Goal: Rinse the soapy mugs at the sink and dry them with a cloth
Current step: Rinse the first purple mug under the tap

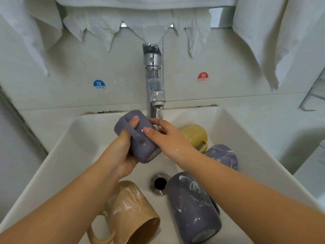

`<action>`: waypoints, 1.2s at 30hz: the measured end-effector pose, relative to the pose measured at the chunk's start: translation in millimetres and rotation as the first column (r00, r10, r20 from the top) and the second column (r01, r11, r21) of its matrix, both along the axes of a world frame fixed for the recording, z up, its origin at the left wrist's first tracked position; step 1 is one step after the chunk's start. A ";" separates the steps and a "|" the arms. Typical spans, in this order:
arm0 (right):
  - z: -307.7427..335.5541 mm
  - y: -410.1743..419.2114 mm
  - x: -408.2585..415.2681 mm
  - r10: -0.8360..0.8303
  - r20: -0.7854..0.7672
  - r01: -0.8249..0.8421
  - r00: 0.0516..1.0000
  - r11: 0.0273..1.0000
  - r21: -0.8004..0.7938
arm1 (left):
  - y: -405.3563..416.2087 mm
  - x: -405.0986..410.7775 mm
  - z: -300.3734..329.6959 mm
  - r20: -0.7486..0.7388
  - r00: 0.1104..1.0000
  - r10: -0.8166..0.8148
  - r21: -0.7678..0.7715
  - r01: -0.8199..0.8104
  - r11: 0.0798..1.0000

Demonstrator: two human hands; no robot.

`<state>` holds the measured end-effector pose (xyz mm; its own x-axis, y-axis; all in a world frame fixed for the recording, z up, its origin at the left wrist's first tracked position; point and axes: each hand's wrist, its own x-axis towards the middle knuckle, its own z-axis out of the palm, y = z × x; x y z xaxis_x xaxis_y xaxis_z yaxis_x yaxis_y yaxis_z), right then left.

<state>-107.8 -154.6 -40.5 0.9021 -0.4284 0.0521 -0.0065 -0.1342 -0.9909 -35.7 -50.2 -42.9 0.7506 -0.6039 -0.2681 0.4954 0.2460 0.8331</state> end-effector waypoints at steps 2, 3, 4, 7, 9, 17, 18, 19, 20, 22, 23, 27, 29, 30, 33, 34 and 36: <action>0.3 -1.6 -1.4 0.024 -0.007 -0.022 1.000 0.991 0.130 | 3.0 3.1 0.2 0.021 0.999 -0.034 0.000 0.034 0.999; 1.0 -1.5 -1.0 0.023 -0.018 -0.019 1.000 0.983 0.181 | 3.7 3.3 0.6 0.034 0.997 -0.062 -0.004 0.062 0.998; 0.8 -1.1 0.2 0.019 -0.040 -0.010 0.999 0.979 0.203 | 3.8 2.1 0.7 0.038 0.995 -0.090 -0.010 0.090 0.996; 3.5 0.9 5.3 0.005 -0.119 0.026 0.993 0.966 0.258 | 0.2 -0.3 -1.6 0.058 0.994 -0.089 0.007 0.089 0.996; 5.8 -0.6 5.2 0.023 -0.173 0.039 0.985 0.938 0.344 | -1.4 1.9 -4.3 0.106 0.992 -0.069 0.050 0.064 0.997; 4.1 -10.9 -2.8 0.135 -0.080 -0.091 0.988 0.910 0.404 | 2.2 7.1 -4.4 0.192 0.976 -0.106 0.045 0.099 0.994; 5.8 -11.8 -2.8 0.115 -0.102 -0.067 0.988 0.919 0.389 | 1.9 6.8 -4.2 0.204 0.972 -0.115 0.050 0.108 0.993; 6.9 -12.6 -2.6 0.094 -0.135 -0.037 0.986 0.926 0.374 | 1.3 6.5 -4.4 0.209 0.970 -0.123 0.056 0.113 0.992; 7.3 -13.7 -2.5 0.078 -0.170 -0.011 0.982 0.930 0.368 | 0.8 6.4 -4.4 0.209 0.969 -0.128 0.068 0.116 0.991; 6.5 -16.4 -2.3 0.071 -0.220 0.020 0.973 0.923 0.385 | 0.4 6.5 -4.1 0.215 0.965 -0.147 0.102 0.128 0.987; 5.8 -18.2 -2.9 0.072 -0.233 0.031 0.970 0.911 0.411 | 1.1 7.0 -4.3 0.218 0.963 -0.159 0.123 0.135 0.983; 4.8 -23.3 -7.7 0.167 -0.210 -0.037 0.963 0.857 0.514 | 5.4 12.5 -7.1 0.177 0.960 -0.218 0.172 0.188 0.967; 3.5 -22.2 -8.3 0.209 -0.208 -0.094 0.955 0.884 0.458 | 8.6 16.2 -6.4 0.133 0.958 -0.255 0.205 0.225 0.952; 2.3 -20.7 -7.8 0.211 -0.201 -0.116 0.957 0.908 0.402 | 10.6 19.1 -5.8 0.114 0.955 -0.274 0.236 0.242 0.941; 0.5 -12.6 -3.8 0.165 -0.160 -0.118 0.973 0.955 0.271 | 21.2 31.1 -2.8 0.046 0.949 -0.311 0.292 0.285 0.913; -0.4 -9.4 -1.8 0.149 -0.149 -0.110 0.977 0.964 0.243 | 26.4 35.2 -0.9 0.024 0.942 -0.335 0.277 0.316 0.908; -1.2 -5.0 1.3 0.136 -0.142 -0.101 0.980 0.968 0.231 | 38.8 45.0 0.3 -0.007 0.919 -0.394 0.208 0.387 0.898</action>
